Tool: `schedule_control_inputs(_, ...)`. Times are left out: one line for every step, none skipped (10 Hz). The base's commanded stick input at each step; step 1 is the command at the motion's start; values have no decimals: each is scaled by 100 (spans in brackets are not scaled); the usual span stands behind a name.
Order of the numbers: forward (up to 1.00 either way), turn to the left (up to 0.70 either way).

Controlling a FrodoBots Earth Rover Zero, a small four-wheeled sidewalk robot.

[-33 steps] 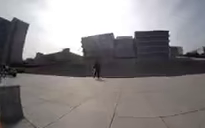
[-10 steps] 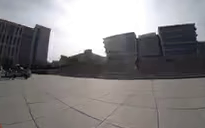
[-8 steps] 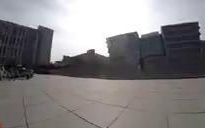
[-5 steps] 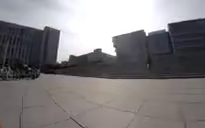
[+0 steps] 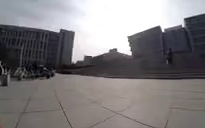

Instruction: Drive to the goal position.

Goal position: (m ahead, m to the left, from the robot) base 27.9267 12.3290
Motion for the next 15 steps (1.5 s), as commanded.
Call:
schedule_control_inputs(100, 8)
schedule_control_inputs(100, 7)
schedule_control_inputs(100, 5)
schedule_control_inputs(100, 4)
schedule_control_inputs(100, 3)
schedule_control_inputs(100, 2)
schedule_control_inputs(100, 0)
schedule_control_inputs(100, 0)
schedule_control_inputs(100, 0)
schedule_control_inputs(100, 0)
schedule_control_inputs(100, 0)
schedule_control_inputs(100, 0)
schedule_control_inputs(100, 0)
schedule_control_inputs(100, 0)
schedule_control_inputs(100, 0)
